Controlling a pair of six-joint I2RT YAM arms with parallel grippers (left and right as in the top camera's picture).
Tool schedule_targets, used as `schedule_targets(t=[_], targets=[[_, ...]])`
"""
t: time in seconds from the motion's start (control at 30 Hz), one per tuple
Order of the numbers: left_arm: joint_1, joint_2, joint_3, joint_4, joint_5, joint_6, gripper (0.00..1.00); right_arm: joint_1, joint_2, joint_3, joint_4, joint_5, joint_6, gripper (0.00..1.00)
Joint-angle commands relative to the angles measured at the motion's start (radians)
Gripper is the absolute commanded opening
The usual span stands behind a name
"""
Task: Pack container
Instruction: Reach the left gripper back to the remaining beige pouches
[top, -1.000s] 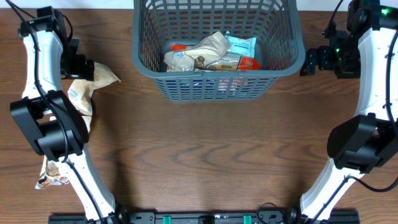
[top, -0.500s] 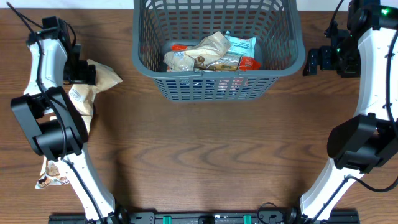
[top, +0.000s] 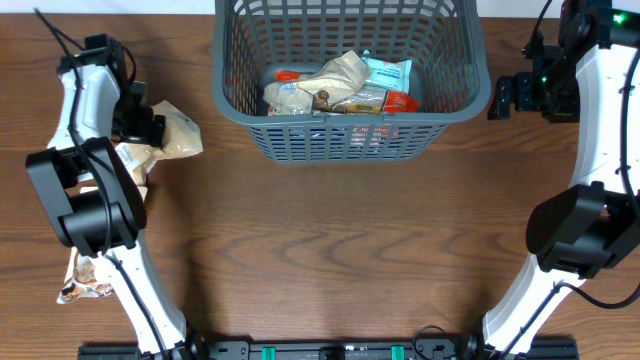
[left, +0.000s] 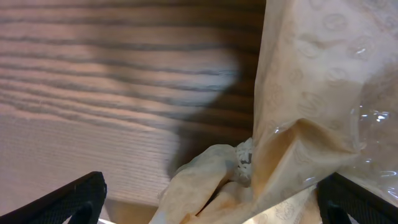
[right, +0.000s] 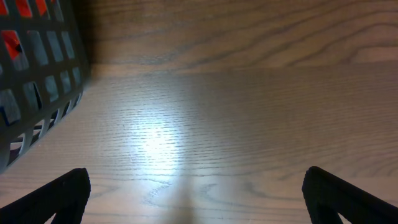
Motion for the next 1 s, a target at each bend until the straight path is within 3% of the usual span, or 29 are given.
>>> schedule_targets(t=[0.0,0.03,0.07,0.1,0.13,0.27,0.4,0.43,0.73,0.97], targets=[[-0.009,0.013,-0.025,-0.014,0.011,0.027,0.99,0.008,-0.016,-0.003,-0.005,0.011,0.011,0.99],[-0.009,0.014,-0.025,-0.016,0.026,0.027,1.00,0.008,-0.016,-0.003,-0.006,0.011,0.011,0.99],[-0.008,0.014,-0.026,-0.016,0.042,0.027,0.94,0.008,-0.016,-0.003,-0.008,0.011,0.011,0.99],[-0.007,0.014,-0.027,-0.015,0.055,0.027,0.86,0.008,-0.016,-0.003,-0.009,0.011,0.011,0.99],[-0.007,0.014,-0.027,-0.014,0.070,0.027,0.71,0.008,-0.016,-0.003,-0.011,0.011,0.011,0.99],[-0.007,0.014,-0.028,-0.015,0.079,0.027,0.45,0.008,-0.016,-0.003,-0.015,0.012,0.011,0.99],[-0.007,0.014,-0.028,-0.020,0.083,0.027,0.09,0.008,-0.016,-0.003,-0.016,0.012,0.011,0.99],[-0.007,0.014,-0.028,-0.024,0.091,0.027,0.06,0.008,-0.016,-0.003,-0.016,0.012,0.011,0.99],[-0.011,-0.002,-0.025,-0.069,0.106,-0.003,0.06,0.008,-0.016,-0.003,-0.015,0.016,0.011,0.99],[-0.011,-0.139,-0.023,-0.071,0.140,-0.050,0.06,0.008,-0.016,-0.003,-0.011,0.015,0.011,0.99]])
